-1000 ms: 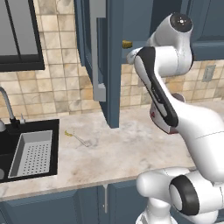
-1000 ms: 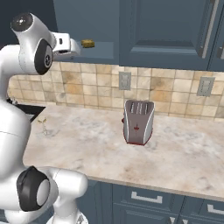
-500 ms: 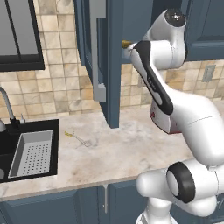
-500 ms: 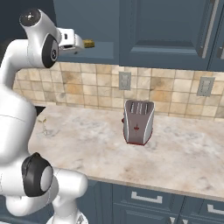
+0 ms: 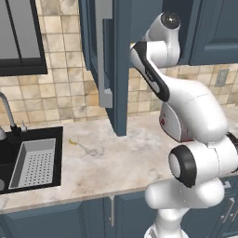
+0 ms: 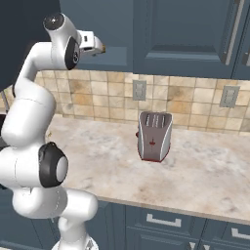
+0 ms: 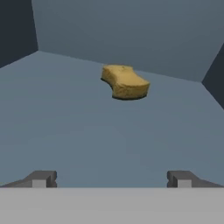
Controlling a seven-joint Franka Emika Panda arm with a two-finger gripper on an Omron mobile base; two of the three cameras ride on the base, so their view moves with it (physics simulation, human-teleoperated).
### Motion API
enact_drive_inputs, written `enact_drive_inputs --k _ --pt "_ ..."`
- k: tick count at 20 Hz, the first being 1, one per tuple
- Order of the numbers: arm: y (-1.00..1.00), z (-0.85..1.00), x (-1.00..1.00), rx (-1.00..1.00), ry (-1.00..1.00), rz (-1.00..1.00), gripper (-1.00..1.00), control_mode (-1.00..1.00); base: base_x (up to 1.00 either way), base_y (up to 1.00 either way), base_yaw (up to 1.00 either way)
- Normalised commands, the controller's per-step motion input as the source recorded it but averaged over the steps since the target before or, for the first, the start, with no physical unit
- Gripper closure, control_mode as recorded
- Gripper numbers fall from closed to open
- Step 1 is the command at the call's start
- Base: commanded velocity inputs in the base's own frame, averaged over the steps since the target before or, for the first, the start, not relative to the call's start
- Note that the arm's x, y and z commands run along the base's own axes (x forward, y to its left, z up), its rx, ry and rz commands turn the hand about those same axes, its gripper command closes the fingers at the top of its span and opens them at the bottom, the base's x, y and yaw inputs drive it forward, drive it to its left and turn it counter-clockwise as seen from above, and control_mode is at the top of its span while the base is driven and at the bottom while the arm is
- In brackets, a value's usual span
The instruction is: Locate and retrieve the sponge and dish brush from the cabinet. Place them next to the sink.
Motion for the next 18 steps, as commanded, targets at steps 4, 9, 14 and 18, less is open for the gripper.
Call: enact_drive_inputs --k 4,9,14,18 --pt "0.0 0.1 0.56 0.0 0.11 0.0 -1.0 -1.0 0.0 0.0 0.0" --pt "-0.02 0.24 0.49 0.0 0.17 0.01 -1.0 -1.0 0.0 0.0 0.0" --pt "-0.06 0.14 0.44 0.0 0.09 0.01 -1.0 -1.0 0.0 0.0 0.0" --pt "0.0 -0.03 0.38 0.0 0.08 0.0 -1.0 -1.0 0.0 0.0 0.0"
